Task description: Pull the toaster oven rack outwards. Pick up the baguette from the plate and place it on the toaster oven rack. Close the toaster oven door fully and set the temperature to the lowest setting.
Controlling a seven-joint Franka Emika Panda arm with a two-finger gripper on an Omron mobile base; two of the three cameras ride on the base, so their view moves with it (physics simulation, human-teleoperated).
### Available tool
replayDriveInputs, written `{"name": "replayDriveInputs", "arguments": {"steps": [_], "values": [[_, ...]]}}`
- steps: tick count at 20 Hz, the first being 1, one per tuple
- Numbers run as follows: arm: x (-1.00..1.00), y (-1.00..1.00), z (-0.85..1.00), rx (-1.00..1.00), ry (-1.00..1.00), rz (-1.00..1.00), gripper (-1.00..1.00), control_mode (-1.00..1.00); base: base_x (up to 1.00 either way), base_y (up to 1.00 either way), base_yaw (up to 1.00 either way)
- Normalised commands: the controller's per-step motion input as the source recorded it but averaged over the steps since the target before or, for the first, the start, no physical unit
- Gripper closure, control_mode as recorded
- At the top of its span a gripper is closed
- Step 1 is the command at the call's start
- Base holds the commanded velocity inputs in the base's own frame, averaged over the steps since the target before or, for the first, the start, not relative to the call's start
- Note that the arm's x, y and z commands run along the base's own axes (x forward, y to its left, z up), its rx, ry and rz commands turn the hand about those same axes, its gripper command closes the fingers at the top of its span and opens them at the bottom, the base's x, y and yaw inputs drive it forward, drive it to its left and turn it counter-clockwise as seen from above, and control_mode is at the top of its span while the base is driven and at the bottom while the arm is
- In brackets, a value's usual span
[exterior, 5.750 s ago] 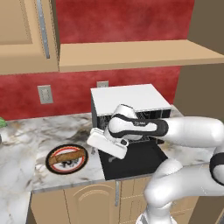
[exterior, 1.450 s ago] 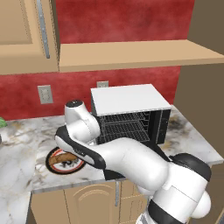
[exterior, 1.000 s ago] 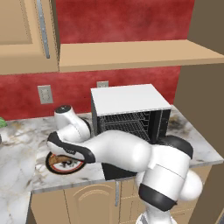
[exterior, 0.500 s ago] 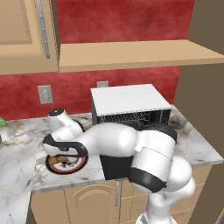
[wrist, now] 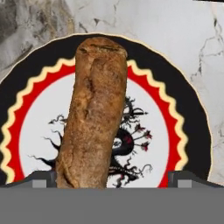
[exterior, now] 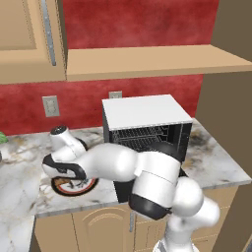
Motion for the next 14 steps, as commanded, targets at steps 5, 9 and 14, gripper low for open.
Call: {"name": "replayDriveInputs", "arguments": {"steps": [5,9,14], "values": [[0.14,0.02,-0.25,0.0,0.0,-0.07,-1.0,-1.0,0.0,0.0,0.0],[0.18,0.0,-0.27,0.0,0.0,-0.06,-1.0,-1.0,0.0,0.0,0.0],[0.22,0.0,-0.3,0.0,0.0,-0.03,-1.0,-1.0,0.0,0.0,0.0]]}}
